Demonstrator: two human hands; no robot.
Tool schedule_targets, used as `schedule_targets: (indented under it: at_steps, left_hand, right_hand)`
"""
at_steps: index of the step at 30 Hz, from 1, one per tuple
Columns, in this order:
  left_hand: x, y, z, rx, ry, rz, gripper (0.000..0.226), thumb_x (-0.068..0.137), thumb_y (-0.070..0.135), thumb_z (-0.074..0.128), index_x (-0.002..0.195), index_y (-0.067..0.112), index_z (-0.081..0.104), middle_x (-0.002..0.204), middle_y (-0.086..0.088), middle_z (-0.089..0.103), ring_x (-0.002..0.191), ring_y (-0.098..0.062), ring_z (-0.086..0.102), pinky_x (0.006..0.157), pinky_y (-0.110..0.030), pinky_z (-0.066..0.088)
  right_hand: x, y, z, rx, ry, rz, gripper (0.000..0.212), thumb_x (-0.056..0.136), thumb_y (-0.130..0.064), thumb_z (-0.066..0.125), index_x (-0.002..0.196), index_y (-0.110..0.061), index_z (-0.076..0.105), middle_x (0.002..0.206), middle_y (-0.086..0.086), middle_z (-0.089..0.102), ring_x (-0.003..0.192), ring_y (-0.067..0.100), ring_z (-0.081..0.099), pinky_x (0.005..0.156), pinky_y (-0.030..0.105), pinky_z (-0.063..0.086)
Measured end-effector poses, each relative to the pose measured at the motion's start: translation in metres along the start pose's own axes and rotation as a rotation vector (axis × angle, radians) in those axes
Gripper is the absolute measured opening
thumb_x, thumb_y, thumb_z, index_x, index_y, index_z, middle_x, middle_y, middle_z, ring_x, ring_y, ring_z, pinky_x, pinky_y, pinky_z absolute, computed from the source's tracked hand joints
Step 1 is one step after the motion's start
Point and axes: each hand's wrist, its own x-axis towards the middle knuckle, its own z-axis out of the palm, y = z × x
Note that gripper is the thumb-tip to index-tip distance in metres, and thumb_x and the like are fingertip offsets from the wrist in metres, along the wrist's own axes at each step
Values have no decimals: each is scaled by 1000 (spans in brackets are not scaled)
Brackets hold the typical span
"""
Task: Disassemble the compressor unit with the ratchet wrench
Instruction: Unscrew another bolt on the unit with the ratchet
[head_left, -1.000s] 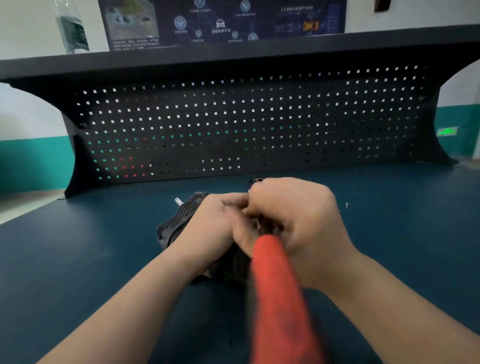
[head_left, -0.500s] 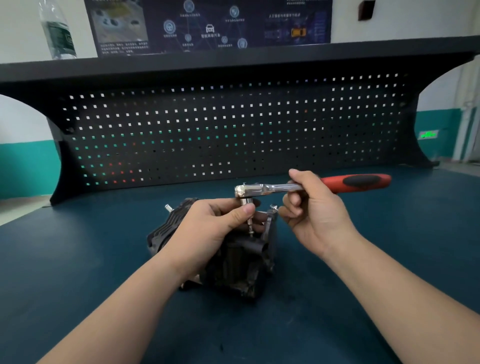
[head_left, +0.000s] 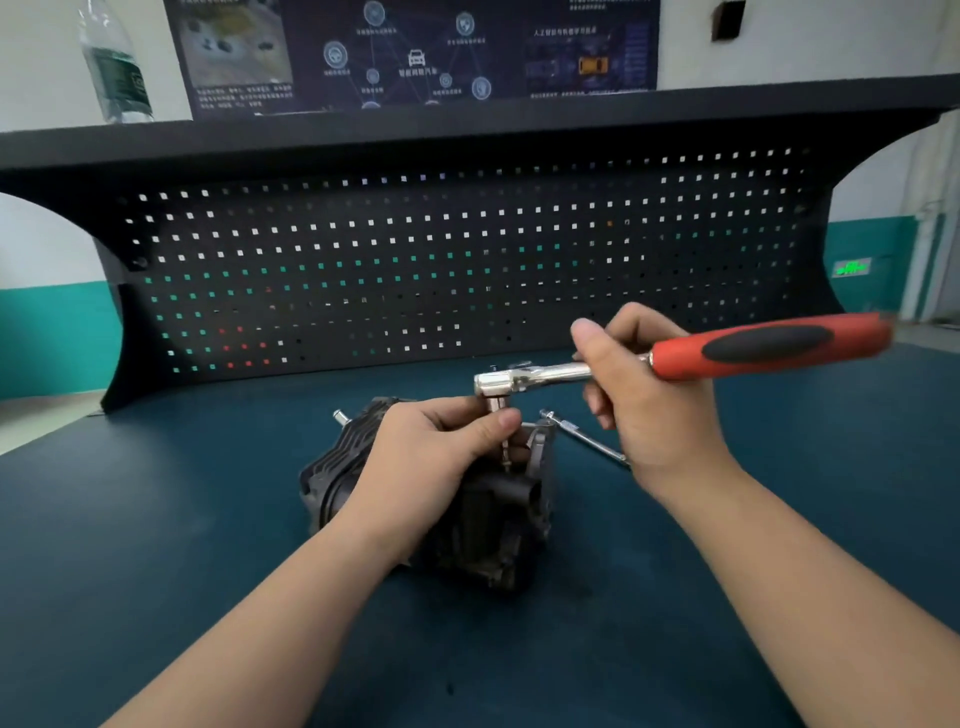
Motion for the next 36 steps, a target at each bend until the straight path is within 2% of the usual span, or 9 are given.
schedule_targets:
  at_steps: [4,7,12,16,18,23,30,33,36]
  left_hand:
    - [-2,2,-1,27,19,24,19,70,25,73,83,11,76,77,-10,73,69,-13,67,61,-20,51]
    - [0,2,-2,63,-24,5,21,71,29,71,85,14,76,79,-9,74,73,-14,69,63,-21,53]
    - [-3,8,0,152,-9,-11,18,71,31,69,76,15,76,77,-5,74,74,-15,69,77,-33,55]
    - [-9,11,7,327,106,112,36,81,15,60,47,25,55,42,16,53,50,11,49,51,-2,36]
    - [-10,10,6,363,85,171,40,85,3,55,55,30,55,44,17,52,51,12,50,50,0,35]
    - [-8,5,10,145,93,72,6,82,15,70,81,12,74,71,-3,73,64,-9,65,64,-22,55]
    - [-2,2,4,74,42,30,10,79,17,70,86,12,74,83,-8,74,73,-12,69,61,-20,53]
    - [0,4,1,22,-11,-36,12,81,15,65,86,6,71,81,-10,73,73,-15,70,60,-23,54]
    - [-3,7,3,107,-11,37,9,83,12,66,84,5,71,72,-1,73,68,-8,67,64,-21,52]
  right_hand:
    - [7,19,-2,497,41,493,30,87,-17,63,61,-17,50,44,-4,45,36,7,37,48,23,25]
    - [3,26,4,591,136,564,26,91,-14,60,68,-16,47,47,-5,49,36,6,37,48,23,25]
    - [-11,-3,17,74,148,16,44,86,-12,62,51,-22,39,47,-6,40,45,6,37,47,19,31]
    - [-41,-14,41,-297,-77,-615,38,79,-3,68,50,-5,43,49,4,35,50,11,31,51,21,27]
    - [-41,-15,40,-320,-123,-659,39,79,-4,69,48,0,46,48,5,35,47,16,32,50,23,26]
    - [-14,-12,9,-168,62,-188,42,84,-33,66,51,-23,42,43,-12,42,44,1,41,50,13,33]
    - [5,21,2,573,102,647,25,93,-21,58,70,-12,57,47,-4,47,37,7,36,42,18,29]
    - [0,10,10,471,151,467,31,92,-14,58,62,-19,51,51,-3,52,40,7,37,43,20,27]
    - [-16,-12,18,-84,17,-121,41,86,-15,61,52,-14,38,52,6,40,48,5,34,48,19,29]
